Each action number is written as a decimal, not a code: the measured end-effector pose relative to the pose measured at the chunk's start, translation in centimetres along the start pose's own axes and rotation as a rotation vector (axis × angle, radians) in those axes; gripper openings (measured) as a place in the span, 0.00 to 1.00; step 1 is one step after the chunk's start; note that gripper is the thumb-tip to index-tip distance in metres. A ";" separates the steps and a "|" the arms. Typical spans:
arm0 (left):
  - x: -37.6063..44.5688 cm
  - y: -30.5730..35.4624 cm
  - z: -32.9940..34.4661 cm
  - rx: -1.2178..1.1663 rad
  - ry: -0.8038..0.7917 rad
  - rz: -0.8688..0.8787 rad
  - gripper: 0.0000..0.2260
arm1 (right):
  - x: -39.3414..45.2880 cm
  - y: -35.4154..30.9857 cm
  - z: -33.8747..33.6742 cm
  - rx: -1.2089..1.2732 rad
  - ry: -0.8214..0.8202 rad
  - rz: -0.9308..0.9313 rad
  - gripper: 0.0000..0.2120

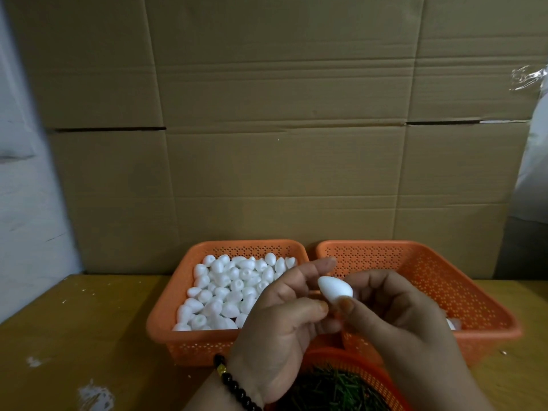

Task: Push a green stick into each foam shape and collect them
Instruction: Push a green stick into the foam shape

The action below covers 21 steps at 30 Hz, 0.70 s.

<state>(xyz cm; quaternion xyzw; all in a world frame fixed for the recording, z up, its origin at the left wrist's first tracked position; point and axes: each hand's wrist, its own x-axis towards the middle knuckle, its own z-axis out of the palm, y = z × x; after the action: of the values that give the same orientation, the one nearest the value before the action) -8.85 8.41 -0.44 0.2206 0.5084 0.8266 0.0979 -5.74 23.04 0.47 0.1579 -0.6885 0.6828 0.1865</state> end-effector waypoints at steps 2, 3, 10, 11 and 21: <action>-0.1 0.1 0.1 0.054 -0.009 0.024 0.18 | 0.1 -0.1 0.1 0.088 -0.016 0.042 0.13; -0.2 0.1 0.1 0.072 -0.015 0.032 0.17 | 0.1 -0.1 0.1 0.131 -0.017 0.068 0.12; -0.2 0.2 0.2 0.158 0.019 0.052 0.12 | 0.2 0.2 -0.2 0.213 -0.043 0.146 0.09; -0.2 0.2 0.2 0.144 0.041 0.037 0.13 | 0.2 0.2 -0.3 0.176 -0.029 0.123 0.09; -0.1 -1.1 1.1 -0.441 -0.036 -0.377 0.24 | -0.2 1.3 0.1 -0.480 0.104 -0.261 0.25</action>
<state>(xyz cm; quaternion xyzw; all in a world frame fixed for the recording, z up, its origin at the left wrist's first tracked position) -8.34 9.70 -1.01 0.1103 0.3465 0.8804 0.3043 -6.23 22.97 -0.79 0.1611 -0.7940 0.4774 0.3402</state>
